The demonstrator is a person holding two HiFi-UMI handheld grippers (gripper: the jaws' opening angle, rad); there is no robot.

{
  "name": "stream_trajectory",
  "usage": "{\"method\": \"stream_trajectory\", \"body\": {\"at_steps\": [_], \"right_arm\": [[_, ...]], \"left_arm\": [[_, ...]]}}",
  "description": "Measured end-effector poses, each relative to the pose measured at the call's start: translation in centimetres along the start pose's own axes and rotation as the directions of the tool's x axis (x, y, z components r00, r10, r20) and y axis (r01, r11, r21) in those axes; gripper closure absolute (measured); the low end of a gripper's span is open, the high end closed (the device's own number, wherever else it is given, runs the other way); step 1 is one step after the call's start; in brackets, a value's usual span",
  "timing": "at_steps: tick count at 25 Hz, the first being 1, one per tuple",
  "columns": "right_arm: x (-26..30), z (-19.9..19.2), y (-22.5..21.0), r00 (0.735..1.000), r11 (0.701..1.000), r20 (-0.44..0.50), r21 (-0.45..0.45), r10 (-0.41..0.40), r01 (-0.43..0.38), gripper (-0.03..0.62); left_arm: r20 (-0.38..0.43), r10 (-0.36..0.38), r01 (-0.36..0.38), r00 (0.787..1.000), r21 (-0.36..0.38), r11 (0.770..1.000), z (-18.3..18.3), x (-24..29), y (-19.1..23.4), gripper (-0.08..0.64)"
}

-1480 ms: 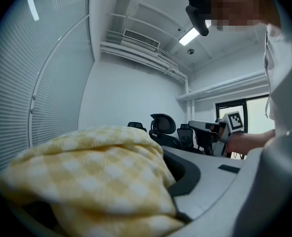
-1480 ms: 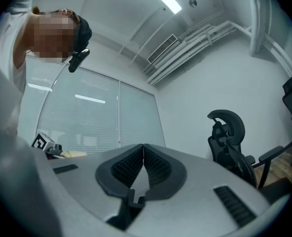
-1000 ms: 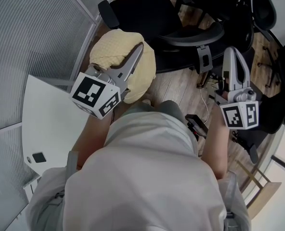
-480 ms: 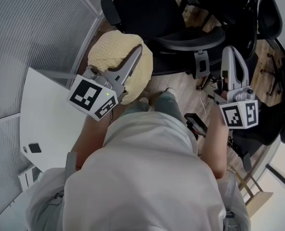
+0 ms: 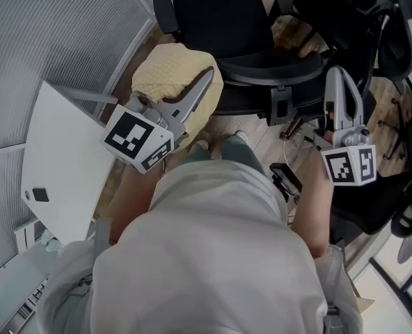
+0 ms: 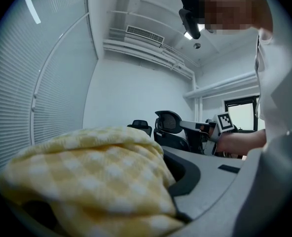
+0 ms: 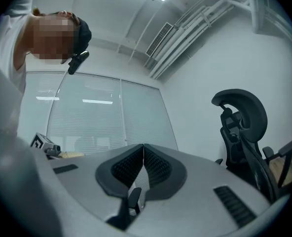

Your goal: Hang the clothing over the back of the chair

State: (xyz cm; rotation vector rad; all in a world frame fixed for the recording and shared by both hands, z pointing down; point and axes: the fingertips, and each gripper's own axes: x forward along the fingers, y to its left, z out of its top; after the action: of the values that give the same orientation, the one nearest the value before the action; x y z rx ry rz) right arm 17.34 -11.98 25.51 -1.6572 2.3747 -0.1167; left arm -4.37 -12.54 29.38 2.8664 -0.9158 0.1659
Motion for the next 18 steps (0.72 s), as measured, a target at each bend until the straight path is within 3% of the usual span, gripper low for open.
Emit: {"method": "stream_trajectory", "body": {"at_steps": [18], "right_arm": [[3.2, 0.5, -3.9, 0.991, 0.990, 0.000, 0.048, 0.132, -0.132, 0.571]], "left_arm": [[-0.022, 0.076, -0.075, 0.997, 0.015, 0.997, 0.6, 2.9, -1.5, 0.488]]}}
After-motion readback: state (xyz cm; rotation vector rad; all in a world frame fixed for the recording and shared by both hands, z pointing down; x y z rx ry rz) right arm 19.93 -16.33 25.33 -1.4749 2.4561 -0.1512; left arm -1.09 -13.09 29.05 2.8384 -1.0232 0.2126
